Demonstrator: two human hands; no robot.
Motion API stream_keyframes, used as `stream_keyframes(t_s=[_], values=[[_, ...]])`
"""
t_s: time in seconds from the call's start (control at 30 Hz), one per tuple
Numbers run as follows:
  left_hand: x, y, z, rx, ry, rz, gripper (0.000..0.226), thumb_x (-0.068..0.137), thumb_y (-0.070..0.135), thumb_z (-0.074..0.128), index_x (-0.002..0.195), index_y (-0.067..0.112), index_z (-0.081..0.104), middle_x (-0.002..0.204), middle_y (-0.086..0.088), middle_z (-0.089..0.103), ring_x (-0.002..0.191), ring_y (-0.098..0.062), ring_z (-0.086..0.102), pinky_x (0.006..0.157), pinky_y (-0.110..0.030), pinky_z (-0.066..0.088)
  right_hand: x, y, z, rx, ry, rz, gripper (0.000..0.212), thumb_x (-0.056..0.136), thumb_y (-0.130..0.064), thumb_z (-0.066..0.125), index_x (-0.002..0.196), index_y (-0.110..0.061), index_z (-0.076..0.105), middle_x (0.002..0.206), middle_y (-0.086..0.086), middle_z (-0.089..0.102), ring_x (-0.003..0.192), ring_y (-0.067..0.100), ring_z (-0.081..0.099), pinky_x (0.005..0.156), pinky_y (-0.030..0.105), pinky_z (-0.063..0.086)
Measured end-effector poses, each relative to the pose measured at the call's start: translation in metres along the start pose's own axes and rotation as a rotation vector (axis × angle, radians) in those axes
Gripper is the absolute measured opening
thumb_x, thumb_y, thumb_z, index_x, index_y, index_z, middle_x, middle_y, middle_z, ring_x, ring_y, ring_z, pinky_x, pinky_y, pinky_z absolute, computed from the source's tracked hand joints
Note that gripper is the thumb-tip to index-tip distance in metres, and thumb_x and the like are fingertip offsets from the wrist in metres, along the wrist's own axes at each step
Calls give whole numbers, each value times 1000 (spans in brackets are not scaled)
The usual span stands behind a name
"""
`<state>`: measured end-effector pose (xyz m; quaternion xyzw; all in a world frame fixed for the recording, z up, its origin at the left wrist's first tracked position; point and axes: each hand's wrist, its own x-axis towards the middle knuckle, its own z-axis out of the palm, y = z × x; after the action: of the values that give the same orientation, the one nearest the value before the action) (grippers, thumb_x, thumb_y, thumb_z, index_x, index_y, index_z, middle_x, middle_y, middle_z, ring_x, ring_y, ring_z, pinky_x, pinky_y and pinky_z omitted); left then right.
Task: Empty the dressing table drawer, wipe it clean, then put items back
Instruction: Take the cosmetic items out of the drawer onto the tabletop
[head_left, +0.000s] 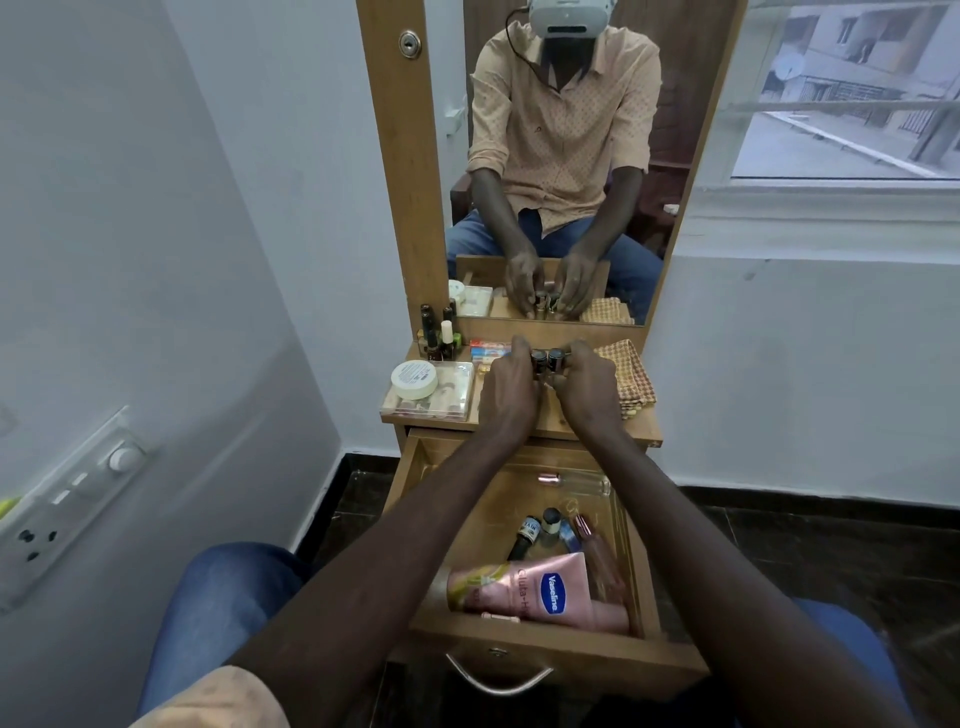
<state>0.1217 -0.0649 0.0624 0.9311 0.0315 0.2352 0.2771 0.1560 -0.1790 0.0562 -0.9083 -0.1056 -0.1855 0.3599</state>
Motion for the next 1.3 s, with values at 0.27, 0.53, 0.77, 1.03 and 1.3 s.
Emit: stream_keyframes(t_s=[0.27,0.53,0.77,1.03,1.3], values=[[38,-11,16,17,-9,38,26,100,8,60,126,7,53,106,-7,61,84,-16,57,66,-25,45,32,4,23,-64,60,26,13,91,-10,73,102,-13,67,104,7,67,89,22,63,73,35,54],[55,-22,19,38,37,34,31,96,4,66,122,8,50,90,-7,68,70,-17,66,59,-35,60,40,2,20,-68,78,4,19,92,-3,68,106,-10,58,98,7,62,81,17,54,66,29,40],[57,-17,16,60,42,12,31,94,3,68,119,8,50,89,-7,65,72,-19,63,56,-30,50,39,-1,16,-30,61,-23,21,95,-4,64,112,-10,53,98,6,61,82,16,59,64,30,50],[42,-24,-5,-21,147,46,35,94,-4,63,125,6,51,94,-5,69,74,-15,68,58,-28,59,31,6,-10,-38,119,-102,24,95,0,64,115,-12,56,100,7,63,83,17,61,67,36,59],[-53,-37,-42,-226,143,120,25,94,9,68,110,22,55,100,4,68,90,-8,65,70,-24,57,-40,7,-66,75,163,-112,25,89,2,69,112,-9,66,111,9,67,93,17,63,82,32,56]])
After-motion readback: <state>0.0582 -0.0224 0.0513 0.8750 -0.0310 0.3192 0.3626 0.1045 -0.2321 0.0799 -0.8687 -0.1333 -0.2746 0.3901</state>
